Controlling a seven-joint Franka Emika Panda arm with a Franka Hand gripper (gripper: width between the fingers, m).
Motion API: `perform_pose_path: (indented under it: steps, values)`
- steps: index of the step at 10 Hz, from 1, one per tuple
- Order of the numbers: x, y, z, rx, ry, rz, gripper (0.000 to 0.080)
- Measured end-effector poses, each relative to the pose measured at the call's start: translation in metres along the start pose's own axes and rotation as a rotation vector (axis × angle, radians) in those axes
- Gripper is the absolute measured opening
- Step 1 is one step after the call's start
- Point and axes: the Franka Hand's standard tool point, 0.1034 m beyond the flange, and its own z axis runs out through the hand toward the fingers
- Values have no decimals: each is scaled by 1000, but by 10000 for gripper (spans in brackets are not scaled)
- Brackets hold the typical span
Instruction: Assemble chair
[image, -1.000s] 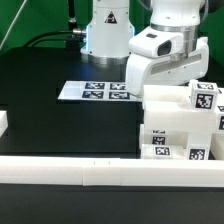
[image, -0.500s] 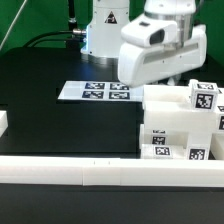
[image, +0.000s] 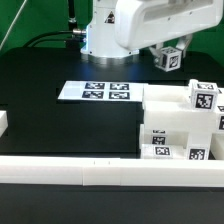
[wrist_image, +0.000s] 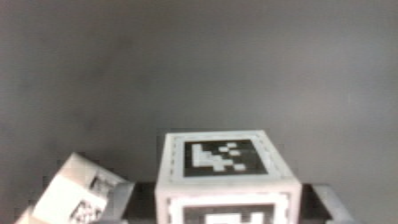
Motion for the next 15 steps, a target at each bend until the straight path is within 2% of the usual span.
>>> perform_pose_path:
  steps: [1, 3, 6, 7, 8, 9, 10, 13, 15]
  values:
    - [15, -1, -6, -12, 10, -4, 281]
    - [8, 1, -1, -9, 2, -1, 281]
    - [12, 2, -5, -12, 12, -29, 281]
    - [26, 8, -13, -17, 23, -34, 281]
    - [47, 13, -20, -24, 35, -32, 282]
    - [61, 13, -23, -32, 45, -5, 282]
    - [64, 8, -25, -34, 49, -3, 282]
    - [60, 13, -21, -36, 51, 1, 282]
    - [54, 12, -5, -55, 59, -9, 282]
